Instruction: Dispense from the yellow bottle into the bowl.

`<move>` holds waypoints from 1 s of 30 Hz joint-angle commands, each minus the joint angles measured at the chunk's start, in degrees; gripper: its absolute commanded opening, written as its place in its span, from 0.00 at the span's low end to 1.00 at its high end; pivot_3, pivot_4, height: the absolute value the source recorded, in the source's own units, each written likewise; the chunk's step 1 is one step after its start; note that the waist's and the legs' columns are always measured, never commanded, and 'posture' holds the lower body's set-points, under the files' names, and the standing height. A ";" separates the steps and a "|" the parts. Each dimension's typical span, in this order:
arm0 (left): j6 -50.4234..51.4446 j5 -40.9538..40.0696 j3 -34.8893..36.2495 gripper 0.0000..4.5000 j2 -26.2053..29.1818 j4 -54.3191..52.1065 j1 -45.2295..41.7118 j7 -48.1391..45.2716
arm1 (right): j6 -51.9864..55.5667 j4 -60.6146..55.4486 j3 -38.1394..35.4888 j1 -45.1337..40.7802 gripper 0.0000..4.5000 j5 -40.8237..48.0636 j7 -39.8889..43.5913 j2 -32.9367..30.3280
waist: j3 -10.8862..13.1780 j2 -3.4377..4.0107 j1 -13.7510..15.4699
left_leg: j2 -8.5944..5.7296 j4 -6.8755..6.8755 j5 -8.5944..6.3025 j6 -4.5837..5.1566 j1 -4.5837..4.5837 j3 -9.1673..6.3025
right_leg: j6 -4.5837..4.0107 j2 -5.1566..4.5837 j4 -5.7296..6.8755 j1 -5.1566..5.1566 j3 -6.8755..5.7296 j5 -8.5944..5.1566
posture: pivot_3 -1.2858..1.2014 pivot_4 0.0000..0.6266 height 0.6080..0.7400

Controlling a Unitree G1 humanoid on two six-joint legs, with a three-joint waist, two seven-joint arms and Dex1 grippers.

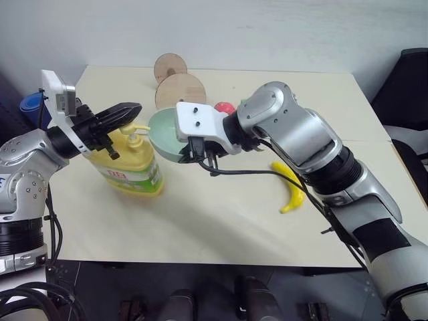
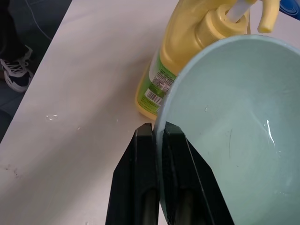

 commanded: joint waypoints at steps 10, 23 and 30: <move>3.19 5.82 -4.26 0.00 -0.60 -0.62 5.82 2.38 | -2.73 4.21 -0.75 -3.58 0.00 -2.48 1.48 3.84 | -0.03 0.04 -0.01 | 0.00 0.03 0.00 0.00 0.07 0.00 | 0.00 -0.03 0.09 0.03 0.07 0.00 | 0.52 0.24 1.00; 8.86 5.00 -5.72 0.00 -1.03 -2.22 9.62 5.66 | -1.61 4.33 -2.01 -3.13 0.00 -1.82 1.71 5.67 | -0.54 0.64 -0.10 | -0.02 -0.03 -0.01 -0.01 0.25 0.00 | -0.01 -0.05 0.23 0.05 0.22 -0.01 | 0.52 0.24 1.00; 6.88 3.30 -2.23 0.00 -3.32 -2.27 8.31 7.44 | -1.46 4.10 -2.68 -2.62 0.00 -1.45 1.21 6.20 | -0.55 0.62 -0.06 | -0.10 -0.53 -0.01 -0.03 0.91 0.01 | -0.05 -0.03 0.24 0.31 0.33 -0.03 | 0.52 0.24 1.00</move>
